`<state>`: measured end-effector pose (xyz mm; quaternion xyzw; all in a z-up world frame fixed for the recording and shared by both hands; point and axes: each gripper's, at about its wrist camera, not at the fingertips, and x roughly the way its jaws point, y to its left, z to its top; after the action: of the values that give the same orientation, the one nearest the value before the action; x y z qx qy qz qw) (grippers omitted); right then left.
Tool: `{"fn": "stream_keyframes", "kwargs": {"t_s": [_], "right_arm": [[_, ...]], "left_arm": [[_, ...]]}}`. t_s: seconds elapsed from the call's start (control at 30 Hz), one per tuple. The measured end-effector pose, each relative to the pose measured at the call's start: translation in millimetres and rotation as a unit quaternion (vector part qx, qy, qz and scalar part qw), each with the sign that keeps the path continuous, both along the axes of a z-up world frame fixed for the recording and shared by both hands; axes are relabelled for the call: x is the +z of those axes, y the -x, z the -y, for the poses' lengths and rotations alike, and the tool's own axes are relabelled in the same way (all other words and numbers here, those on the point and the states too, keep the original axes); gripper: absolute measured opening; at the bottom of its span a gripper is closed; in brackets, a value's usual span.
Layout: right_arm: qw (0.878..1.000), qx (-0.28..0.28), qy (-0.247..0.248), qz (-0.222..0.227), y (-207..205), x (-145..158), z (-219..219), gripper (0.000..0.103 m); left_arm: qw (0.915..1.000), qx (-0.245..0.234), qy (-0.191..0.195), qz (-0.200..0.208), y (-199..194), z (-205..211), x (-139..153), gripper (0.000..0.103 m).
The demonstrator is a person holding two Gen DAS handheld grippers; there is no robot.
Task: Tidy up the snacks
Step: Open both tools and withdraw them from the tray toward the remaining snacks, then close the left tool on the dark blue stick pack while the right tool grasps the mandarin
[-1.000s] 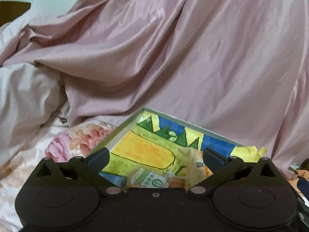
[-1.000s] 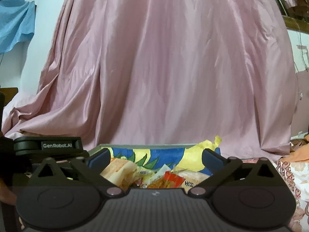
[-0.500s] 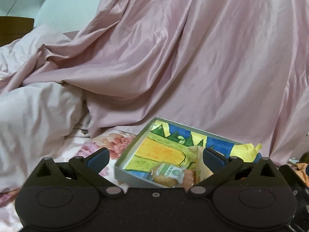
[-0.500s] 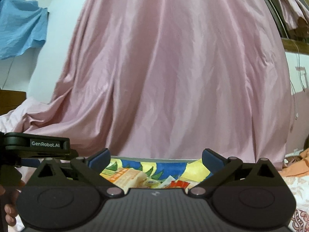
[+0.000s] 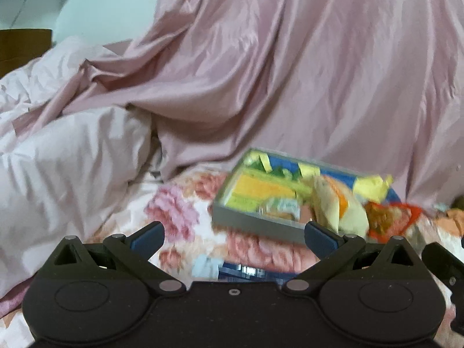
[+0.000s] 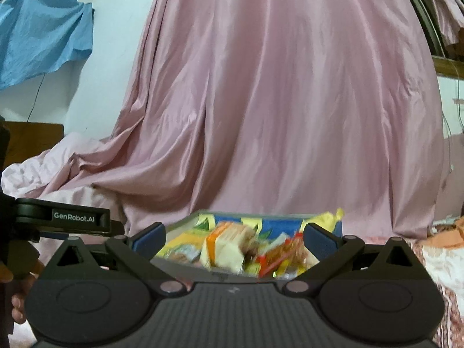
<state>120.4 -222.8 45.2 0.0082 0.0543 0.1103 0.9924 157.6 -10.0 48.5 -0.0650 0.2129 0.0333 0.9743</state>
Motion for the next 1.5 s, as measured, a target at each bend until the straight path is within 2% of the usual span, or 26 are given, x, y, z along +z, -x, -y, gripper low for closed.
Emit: {"fn": "stream_keyframes", "kwargs": {"t_s": [0.1, 0.23, 0.37, 0.57, 0.97, 1.17, 1.4, 1.5], "right_arm": [[0.999, -0.005, 0.01, -0.034, 8, -6, -3, 0.103], [0.994, -0.002, 0.027, -0.105, 6, -18, -5, 0.103], [0.984, 0.003, 0.054, -0.168, -1, -34, -13, 0.103], [0.968, 0.023, 0.091, -0.231, -11, -54, -31, 0.103], [0.953, 0.048, 0.116, -0.277, -24, -68, -51, 0.103], [0.947, 0.06, 0.096, -0.302, -41, -72, -51, 0.103], [0.946, 0.083, 0.122, -0.288, -64, -70, -48, 0.103], [0.944, 0.107, 0.154, -0.273, -71, -74, -50, 0.103]], "left_arm": [[0.9995, -0.026, -0.009, -0.013, 11, -4, -11, 0.102], [0.9983, -0.041, -0.019, -0.036, 18, -8, -29, 0.102], [0.9965, -0.051, -0.022, -0.062, 19, -14, -49, 0.102], [0.9929, -0.063, -0.032, -0.096, 18, -22, -74, 0.102], [0.9904, -0.063, -0.024, -0.121, 9, -36, -93, 0.102], [0.9899, -0.071, -0.027, -0.12, -5, -40, -92, 0.102], [0.9875, -0.087, -0.041, -0.125, -20, -43, -92, 0.102], [0.9865, -0.095, -0.056, -0.122, -28, -44, -92, 0.102]]}}
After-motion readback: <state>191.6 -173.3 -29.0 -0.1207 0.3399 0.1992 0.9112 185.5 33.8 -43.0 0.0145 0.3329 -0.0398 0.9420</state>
